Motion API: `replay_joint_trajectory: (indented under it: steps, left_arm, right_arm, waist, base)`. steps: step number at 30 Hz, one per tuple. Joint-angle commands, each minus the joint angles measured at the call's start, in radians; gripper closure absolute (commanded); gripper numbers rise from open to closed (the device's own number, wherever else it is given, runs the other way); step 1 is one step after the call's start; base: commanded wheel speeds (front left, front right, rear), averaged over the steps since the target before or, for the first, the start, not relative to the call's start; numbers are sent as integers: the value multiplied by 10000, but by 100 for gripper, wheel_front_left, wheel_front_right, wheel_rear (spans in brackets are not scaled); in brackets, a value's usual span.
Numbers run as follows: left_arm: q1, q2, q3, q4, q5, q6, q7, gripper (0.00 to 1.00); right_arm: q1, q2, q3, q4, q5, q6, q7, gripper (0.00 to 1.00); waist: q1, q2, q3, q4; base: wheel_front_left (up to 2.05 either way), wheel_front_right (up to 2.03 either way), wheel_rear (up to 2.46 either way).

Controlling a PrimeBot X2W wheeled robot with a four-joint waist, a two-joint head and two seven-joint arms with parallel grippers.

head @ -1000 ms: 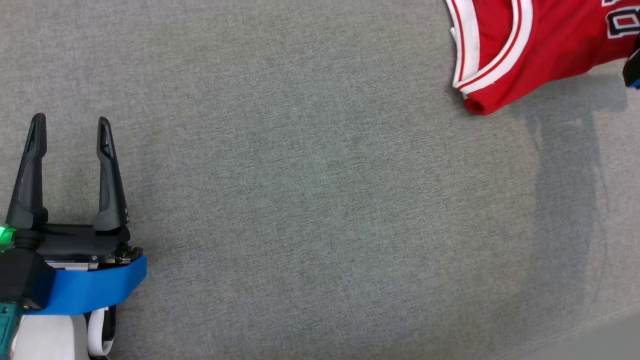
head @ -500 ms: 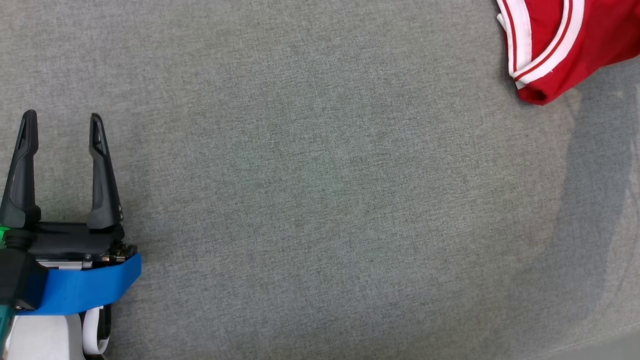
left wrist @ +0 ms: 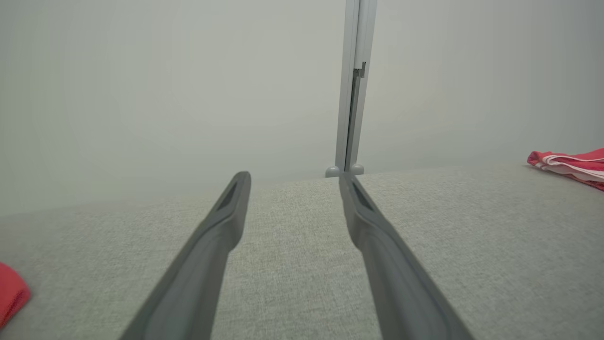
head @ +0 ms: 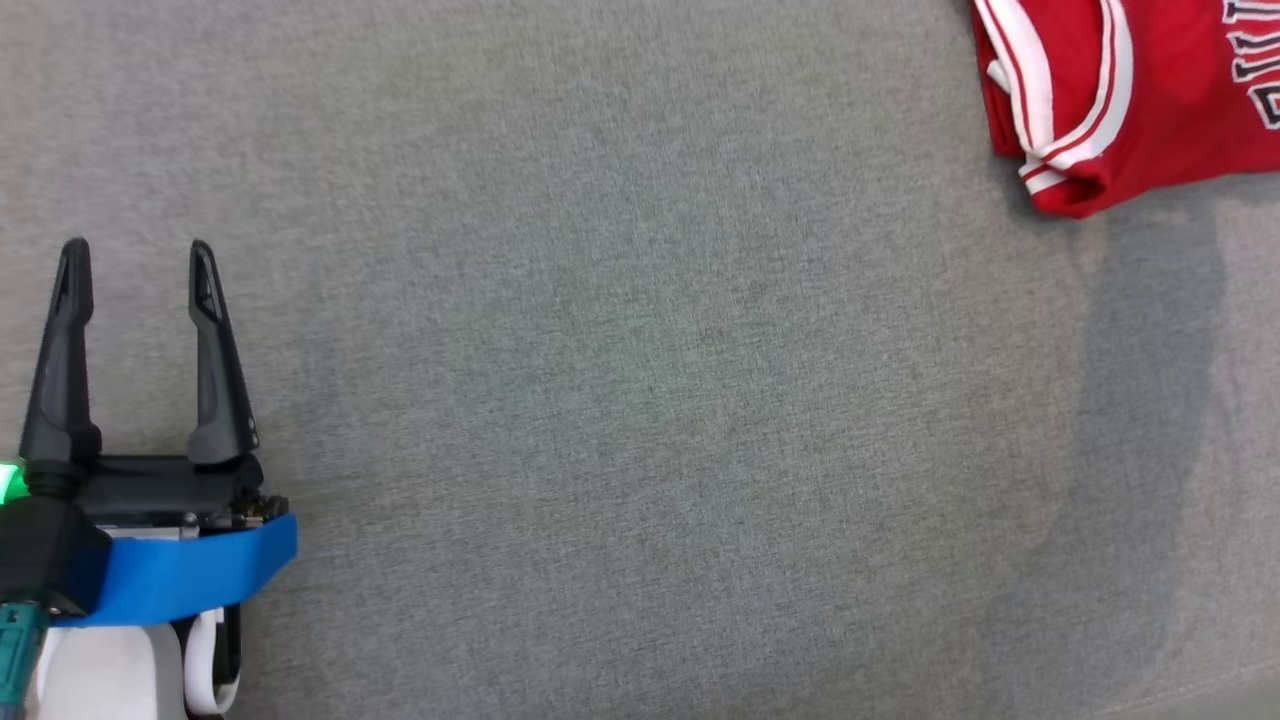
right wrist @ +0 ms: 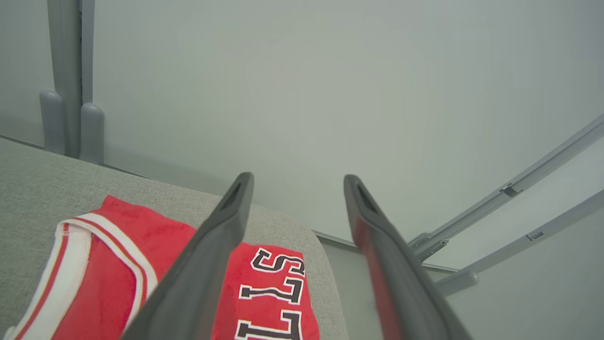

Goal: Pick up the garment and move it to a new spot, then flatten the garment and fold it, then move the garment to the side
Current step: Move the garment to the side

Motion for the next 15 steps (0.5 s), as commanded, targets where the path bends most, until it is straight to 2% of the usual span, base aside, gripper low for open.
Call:
replay_joint_trajectory:
  steps: [1, 5, 11, 15]
  left_arm:
    - [173, -65, 78, 106, -68, 45, -25, 0]
    - [410, -312, 59, 388, -155, 62, -25, 0]
    - [821, -632, 57, 852, -263, 86, -24, 0]
    - [1190, -785, 34, 1124, -296, 95, -24, 0]
  right_arm:
    - [355, 212, -107, -268, -103, -2, -87, 0]
    - [1121, 735, -216, -1356, 37, -2, -115, 0]
    - [2925, 1456, -169, -3470, 483, -2, -113, 0]
    - [4288, 1945, -120, -4417, 612, -2, -114, 0]
  waist:
    - [0, 1, -337, -33]
    - [0, 1, -1036, 148]
    - [0, 1, -2171, 651]
    - [0, 1, -2939, 1020]
  base:
    - [0, 0, 0]
    - [0, 0, 0]
    - [0, 0, 0]
    - [0, 0, 0]
